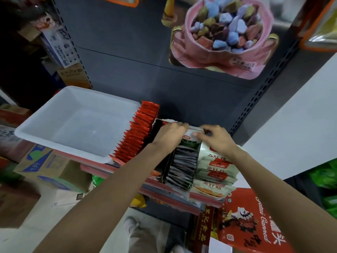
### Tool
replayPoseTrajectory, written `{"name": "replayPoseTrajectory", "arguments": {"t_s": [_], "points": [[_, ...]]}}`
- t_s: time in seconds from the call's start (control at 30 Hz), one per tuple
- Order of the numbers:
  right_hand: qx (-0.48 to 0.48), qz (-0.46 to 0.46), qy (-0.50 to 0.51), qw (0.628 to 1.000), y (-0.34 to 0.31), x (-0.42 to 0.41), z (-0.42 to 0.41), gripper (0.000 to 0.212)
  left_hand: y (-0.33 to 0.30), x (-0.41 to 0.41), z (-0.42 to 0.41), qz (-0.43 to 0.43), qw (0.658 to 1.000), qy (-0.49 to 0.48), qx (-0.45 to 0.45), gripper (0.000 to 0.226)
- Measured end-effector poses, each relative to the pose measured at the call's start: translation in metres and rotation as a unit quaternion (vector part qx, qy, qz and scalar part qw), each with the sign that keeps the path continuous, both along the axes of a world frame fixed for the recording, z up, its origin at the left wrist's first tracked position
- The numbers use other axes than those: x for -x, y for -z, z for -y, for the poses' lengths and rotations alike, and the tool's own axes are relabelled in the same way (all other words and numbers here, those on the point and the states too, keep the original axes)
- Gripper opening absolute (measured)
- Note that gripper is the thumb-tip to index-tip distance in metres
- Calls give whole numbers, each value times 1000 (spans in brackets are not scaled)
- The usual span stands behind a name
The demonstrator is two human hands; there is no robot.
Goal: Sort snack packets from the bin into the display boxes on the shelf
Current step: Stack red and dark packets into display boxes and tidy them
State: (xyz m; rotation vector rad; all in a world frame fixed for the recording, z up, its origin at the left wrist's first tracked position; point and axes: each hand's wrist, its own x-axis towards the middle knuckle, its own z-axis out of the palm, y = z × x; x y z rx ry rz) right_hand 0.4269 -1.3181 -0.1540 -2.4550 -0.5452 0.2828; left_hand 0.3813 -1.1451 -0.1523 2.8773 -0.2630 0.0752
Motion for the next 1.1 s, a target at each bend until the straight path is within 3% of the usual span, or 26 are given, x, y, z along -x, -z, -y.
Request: {"name": "replayPoseTrajectory", "arguments": {"t_s": [0.1,0.23,0.27,0.4,0.6,0.7,0.83,0.97,1.1], "points": [[5,7,0,1000,0,-1,0,37,1,-2,0,26,998,-41,29,13],[92,68,31,993,4,1,-6,34,13,11,-2,200,978,-14,63,15],[93,66,37,993,4,1,-6,32,17,14,-5,198,978,26,55,15],[92,55,35,994,3,0,-5,29,24,19,-16,1,995,87,-54,42],[102,82,31,991,6,4,-5,32,8,13,-1,3,975,117,-191,19],[98,84,24,991,5,5,-4,30,7,11,4,-6,968,97,-233,22],[93,81,17,992,8,4,-3,26,0,11,6,-22,972,94,-214,26],[-14,69,18,997,5,-1,3,27,-11,3,4,30,989,38,-138,30],[131,30,-31,990,1,2,-4,29,-5,3,0,-33,994,11,-99,31]]}}
